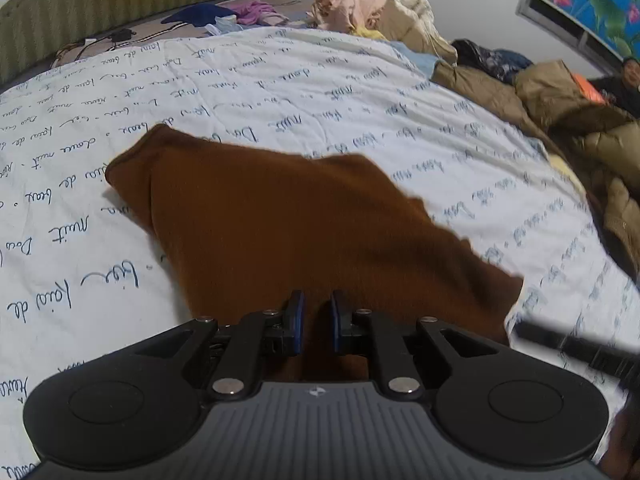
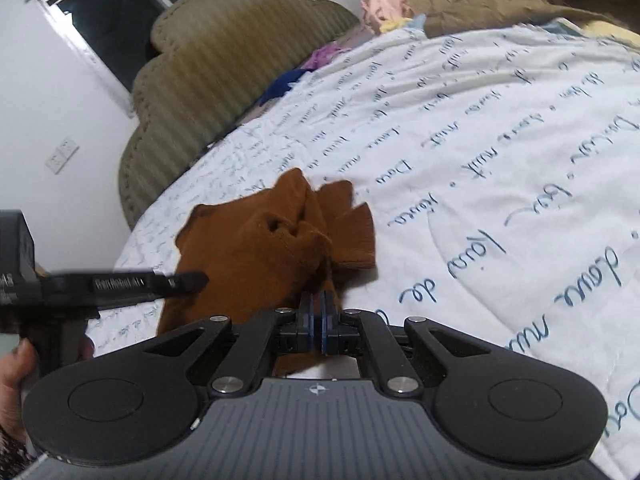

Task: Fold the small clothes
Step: 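Release the sweater and hold both tools open above the folded bundle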

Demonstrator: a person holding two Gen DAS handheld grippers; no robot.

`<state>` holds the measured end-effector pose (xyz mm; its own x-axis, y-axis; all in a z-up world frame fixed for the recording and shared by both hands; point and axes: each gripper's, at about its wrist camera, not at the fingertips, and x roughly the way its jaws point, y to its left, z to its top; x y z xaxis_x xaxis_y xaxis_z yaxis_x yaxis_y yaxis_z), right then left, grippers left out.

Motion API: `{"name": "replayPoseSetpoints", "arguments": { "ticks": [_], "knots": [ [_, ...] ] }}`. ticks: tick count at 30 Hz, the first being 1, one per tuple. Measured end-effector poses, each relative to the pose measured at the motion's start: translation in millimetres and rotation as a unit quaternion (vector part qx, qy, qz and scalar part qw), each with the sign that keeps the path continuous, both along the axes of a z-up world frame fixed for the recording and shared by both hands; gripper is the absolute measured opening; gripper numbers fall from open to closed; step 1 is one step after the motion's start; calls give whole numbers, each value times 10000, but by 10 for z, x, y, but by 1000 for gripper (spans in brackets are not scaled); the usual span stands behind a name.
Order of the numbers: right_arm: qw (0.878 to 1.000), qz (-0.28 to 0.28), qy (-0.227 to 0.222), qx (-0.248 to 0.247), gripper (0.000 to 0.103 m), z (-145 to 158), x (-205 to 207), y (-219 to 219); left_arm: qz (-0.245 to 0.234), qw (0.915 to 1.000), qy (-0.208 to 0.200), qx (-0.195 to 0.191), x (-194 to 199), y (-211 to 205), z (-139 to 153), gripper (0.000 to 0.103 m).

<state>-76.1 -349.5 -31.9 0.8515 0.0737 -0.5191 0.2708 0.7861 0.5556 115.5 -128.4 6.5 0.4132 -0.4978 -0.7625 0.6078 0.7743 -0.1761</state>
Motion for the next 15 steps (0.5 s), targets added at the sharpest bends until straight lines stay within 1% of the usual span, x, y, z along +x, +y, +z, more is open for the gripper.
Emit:
{"name": "replayPoseSetpoints", "arguments": {
  "ticks": [1,2,3,4,5,6,8,10,12,14,15],
  "knots": [
    [9999,-29,-93,41,16,34,11,-41,44,10000,24,-29,-7,12,-21,13],
    [9997,-81,-212,55,18,78,20,-69,43,10000,44,-61,-10,19,-31,13],
    [9993,-107,-344,48,26,126,26,-106,55,9999,55,-79,-12,36,-32,13],
    [9988,-113,-473,18,37,184,74,-139,94,9999,72,-99,-10,55,-28,13],
    [9983,-51,-572,-27,42,247,142,-168,117,9998,91,-100,-9,66,-26,13],
    [9982,78,-595,-68,47,303,251,-201,157,9998,106,-87,-10,81,-22,13],
    [9975,411,-568,-128,53,396,549,-261,251,9996,82,-76,-23,97,-3,13],
    [9963,765,-347,-204,63,426,892,-290,372,9993,18,-48,-42,128,29,13],
    [9945,1037,-10,-125,64,367,1210,-318,584,9983,-66,38,-58,175,59,13],
    [9918,1210,394,-81,68,260,1497,-340,868,9962,-63,78,-53,264,78,13],
    [9901,1280,569,49,68,174,1596,-360,935,9956,-53,91,-46,297,73,13]
  ]
}}
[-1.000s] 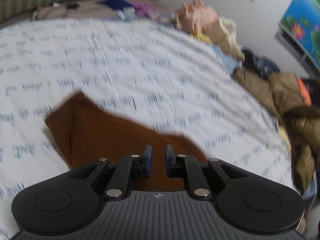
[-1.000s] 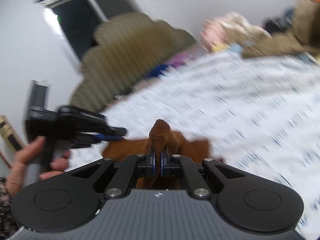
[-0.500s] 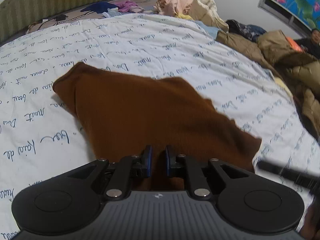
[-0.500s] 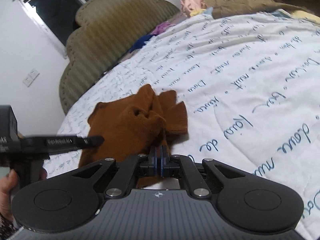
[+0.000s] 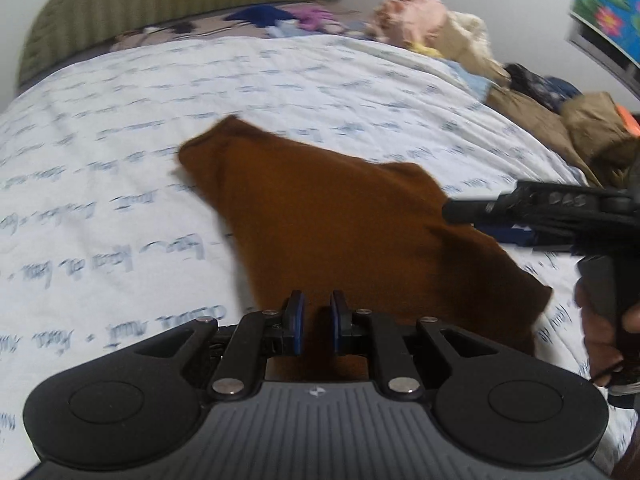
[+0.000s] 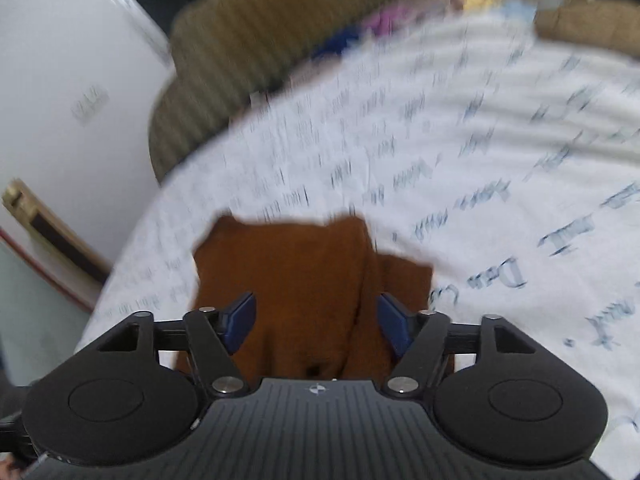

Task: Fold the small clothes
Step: 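Release the sweater and hold both tools open above the folded bundle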

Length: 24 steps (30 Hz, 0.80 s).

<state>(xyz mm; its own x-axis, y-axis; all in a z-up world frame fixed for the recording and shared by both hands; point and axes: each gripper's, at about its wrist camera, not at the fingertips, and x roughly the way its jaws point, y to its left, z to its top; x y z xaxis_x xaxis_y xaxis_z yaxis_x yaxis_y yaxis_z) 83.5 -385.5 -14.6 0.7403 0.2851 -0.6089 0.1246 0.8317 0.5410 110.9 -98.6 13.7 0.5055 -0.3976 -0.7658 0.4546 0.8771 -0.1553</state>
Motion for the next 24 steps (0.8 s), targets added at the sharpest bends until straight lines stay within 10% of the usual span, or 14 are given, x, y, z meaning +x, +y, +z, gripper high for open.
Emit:
{"name": "replayPoseSetpoints", "arguments": {
  "ticks": [3,6,15,19,24],
  "knots": [
    [9967,511,416,467,61,-260,226,26,224,9993,166,247,85,32,-105,24],
    [9969,470,511,371,31,-323,241,115,439,9979,130,451,90,45,-191,66],
    [9994,191,-72,-289,22,57,-507,165,-158,9990,405,102,-198,78,-75,67],
    [9988,153,357,-300,21,-289,-312,74,-77,9989,444,124,-170,-9,-16,67],
    [9996,-272,91,-74,47,-8,-311,-171,-5,9999,113,-30,-39,-138,174,67]
  ]
}}
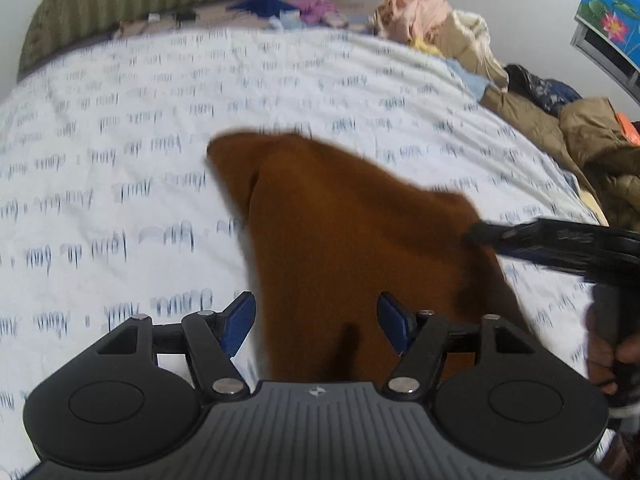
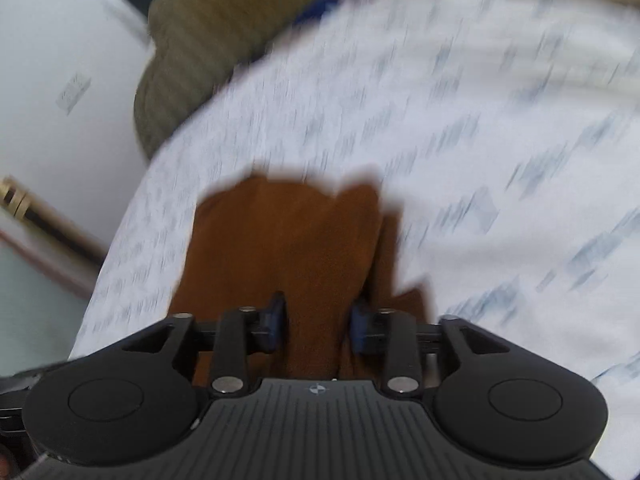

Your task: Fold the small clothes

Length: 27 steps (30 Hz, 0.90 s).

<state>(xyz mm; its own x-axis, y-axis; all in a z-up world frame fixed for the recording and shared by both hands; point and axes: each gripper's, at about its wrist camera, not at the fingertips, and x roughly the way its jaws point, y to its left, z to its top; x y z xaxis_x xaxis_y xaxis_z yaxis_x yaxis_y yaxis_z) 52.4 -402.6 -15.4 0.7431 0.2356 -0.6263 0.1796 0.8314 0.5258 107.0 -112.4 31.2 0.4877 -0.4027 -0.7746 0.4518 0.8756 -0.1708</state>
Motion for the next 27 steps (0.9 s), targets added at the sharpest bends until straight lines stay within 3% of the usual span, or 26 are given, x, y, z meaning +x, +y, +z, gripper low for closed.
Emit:
{"name": "replayPoseSetpoints", "arguments": {
  "ticks": [2,5,7,9,11,14,17,19,21,24,27],
  "knots": [
    [9985,-217,-318,-398,51,176,-13,13,10,10000,-1,-32,92,-125,-9,67],
    [9981,99,-457,-400,51,269,175,127,-145,9998,-3,-157,98,-333,-63,67],
    [9969,406,-436,-522,51,263,374,240,-283,9995,-143,57,56,-477,-154,67],
    [9963,612,-22,-596,44,123,596,332,-302,9985,-80,447,75,-588,-379,73],
    [9931,460,587,-903,39,-179,780,332,-274,9980,-368,426,13,-589,-540,75],
    [9982,255,300,-442,33,-344,776,116,-277,9965,-517,592,-59,-640,-512,75],
    [9984,337,408,-209,34,-253,785,45,-205,9990,-253,312,21,-547,-394,75],
    [9993,297,237,35,39,-124,723,22,-121,9996,-208,148,10,-429,-357,75],
    [9992,386,-91,-81,39,69,690,124,-69,9997,-208,58,-26,-350,-361,75],
    [9945,991,-239,-253,40,250,866,442,15,9999,-107,-42,-48,-286,-450,78],
    [9834,1761,66,-425,40,256,1358,861,190,9996,-62,-180,-75,-238,-472,78]
  ]
}}
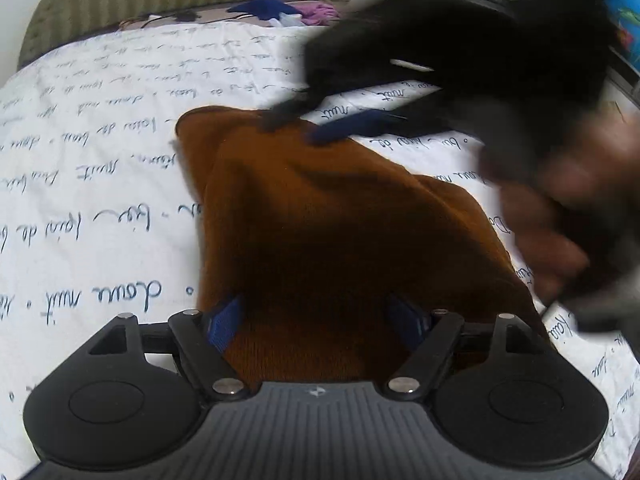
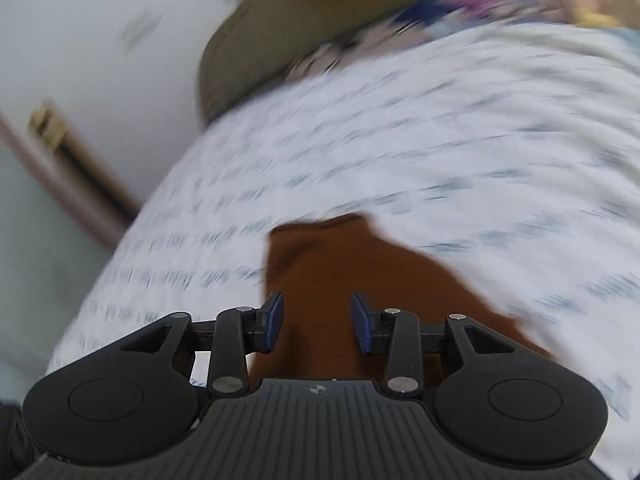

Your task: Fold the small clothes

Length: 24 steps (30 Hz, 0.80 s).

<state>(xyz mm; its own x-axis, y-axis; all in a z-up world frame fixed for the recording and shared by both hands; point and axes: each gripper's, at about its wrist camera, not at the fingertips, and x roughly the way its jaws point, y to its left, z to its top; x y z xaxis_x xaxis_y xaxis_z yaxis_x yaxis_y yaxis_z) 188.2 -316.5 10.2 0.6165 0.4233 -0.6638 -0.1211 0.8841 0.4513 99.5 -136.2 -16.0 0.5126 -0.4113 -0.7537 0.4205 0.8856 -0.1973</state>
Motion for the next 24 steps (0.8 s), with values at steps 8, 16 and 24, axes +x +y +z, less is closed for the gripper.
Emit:
{"name": "replayPoseSetpoints", "arguments": {
  "ticks": [8,16,24],
  "knots": [
    [9900,436,441,-1266,39,-504,1056,683,93,9999,-112,21,-61,2,-31,80],
    [9889,511,487,-1304,49,-183,914,696,10,9998,-80,-207,-87,113,40,82],
    [9958,18,-306,-868,69,495,-581,-221,166,9993,-207,-282,-82,499,225,82]
  ]
}}
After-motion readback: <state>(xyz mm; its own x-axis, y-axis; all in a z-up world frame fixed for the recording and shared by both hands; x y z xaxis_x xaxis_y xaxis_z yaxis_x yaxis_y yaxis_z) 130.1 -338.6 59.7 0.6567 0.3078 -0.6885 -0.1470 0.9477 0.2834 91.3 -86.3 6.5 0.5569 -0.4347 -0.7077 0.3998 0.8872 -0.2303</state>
